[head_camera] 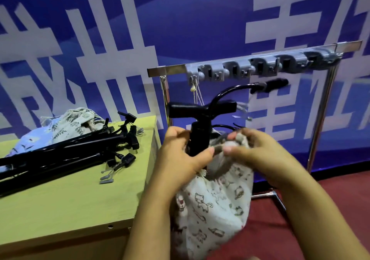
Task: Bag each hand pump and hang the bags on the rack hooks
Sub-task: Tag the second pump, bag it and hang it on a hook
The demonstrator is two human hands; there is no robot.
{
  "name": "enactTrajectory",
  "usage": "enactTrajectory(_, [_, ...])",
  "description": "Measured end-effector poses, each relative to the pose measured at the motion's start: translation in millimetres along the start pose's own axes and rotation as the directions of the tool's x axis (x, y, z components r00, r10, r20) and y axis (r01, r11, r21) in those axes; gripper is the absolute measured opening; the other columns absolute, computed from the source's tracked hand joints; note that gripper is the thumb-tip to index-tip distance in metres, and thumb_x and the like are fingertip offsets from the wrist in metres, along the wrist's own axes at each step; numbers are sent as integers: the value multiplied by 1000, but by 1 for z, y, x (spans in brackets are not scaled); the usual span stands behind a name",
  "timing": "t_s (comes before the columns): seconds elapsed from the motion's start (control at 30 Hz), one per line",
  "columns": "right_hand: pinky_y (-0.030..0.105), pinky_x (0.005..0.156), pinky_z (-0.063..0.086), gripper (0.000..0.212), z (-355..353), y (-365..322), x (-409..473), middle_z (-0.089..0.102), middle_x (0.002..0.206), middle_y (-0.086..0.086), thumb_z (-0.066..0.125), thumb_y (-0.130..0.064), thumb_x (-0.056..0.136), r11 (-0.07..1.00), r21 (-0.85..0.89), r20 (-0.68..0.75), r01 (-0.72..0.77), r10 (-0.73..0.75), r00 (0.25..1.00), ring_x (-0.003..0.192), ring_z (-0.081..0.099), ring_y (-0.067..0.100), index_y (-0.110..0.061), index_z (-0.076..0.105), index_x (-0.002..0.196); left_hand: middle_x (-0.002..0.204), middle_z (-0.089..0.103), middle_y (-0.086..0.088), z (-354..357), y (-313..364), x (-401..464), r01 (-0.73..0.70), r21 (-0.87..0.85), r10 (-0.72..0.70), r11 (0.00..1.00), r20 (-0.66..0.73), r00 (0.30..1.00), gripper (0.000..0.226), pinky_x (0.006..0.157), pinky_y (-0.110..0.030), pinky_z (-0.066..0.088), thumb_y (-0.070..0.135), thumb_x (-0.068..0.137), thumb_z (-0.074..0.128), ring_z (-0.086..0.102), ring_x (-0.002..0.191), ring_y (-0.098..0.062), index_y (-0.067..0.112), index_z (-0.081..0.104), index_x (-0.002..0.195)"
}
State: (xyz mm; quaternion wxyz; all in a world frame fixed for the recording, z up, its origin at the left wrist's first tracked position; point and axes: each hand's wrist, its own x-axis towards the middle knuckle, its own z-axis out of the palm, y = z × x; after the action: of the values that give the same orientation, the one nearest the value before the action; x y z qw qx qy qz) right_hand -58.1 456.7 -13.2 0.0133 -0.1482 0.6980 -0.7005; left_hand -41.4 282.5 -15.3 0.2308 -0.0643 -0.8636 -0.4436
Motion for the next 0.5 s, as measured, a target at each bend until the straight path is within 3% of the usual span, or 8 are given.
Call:
enactTrajectory(0.07, [20,54,53,13,-9,-4,3,65,64,3,59,0,86,984,180,-77,-5,19,997,58,62,12,-9,61,77,103,42,13,-5,-7,-1,38,-49,-35,998,75,997,32,78,-27,54,50,64,72,53,84,5,26,64,84])
enactTrajectory(0.17, [20,53,54,13,-10,-1,8,65,60,1,55,-3,88,918,396,-155,-12,80,985,56,62,12,-8,62,78,103,44,10,-10,-11,-4,57,-88,-40,995,182,983,25,76,-10,47,39,67,82,53,86,5,33,62,80])
enactTrajectory(0.27, [21,55,55,15,-9,-3,8,68,62,4,50,0,89,880,475,-169,-16,109,980,57,64,14,-5,64,86,89,60,27,-9,-10,-7,116,-144,-77,983,256,964,29,72,-8,46,31,64,84,59,81,13,34,62,83])
enactTrajectory(0.37, [23,54,57,18,-13,-3,7,70,68,8,49,2,91,863,505,-177,-8,113,978,57,66,15,-5,66,92,76,64,25,-9,-10,-8,165,-182,-112,969,267,957,31,60,-7,46,19,66,84,61,67,14,31,63,85])
enactTrajectory(0.43, [24,52,56,23,-15,-1,7,68,76,10,48,3,91,857,514,-172,-26,134,976,56,65,14,-8,65,100,88,68,19,-12,-13,-6,217,-163,-168,963,272,948,34,69,-13,52,21,65,85,63,74,11,30,64,90])
enactTrajectory(0.5, [26,56,56,29,-16,1,7,66,82,12,43,4,91,832,550,-142,-70,176,974,60,64,16,-10,65,103,96,70,9,-13,-18,-2,255,-172,-213,951,231,949,37,81,-27,55,22,66,85,66,86,-4,25,63,95])
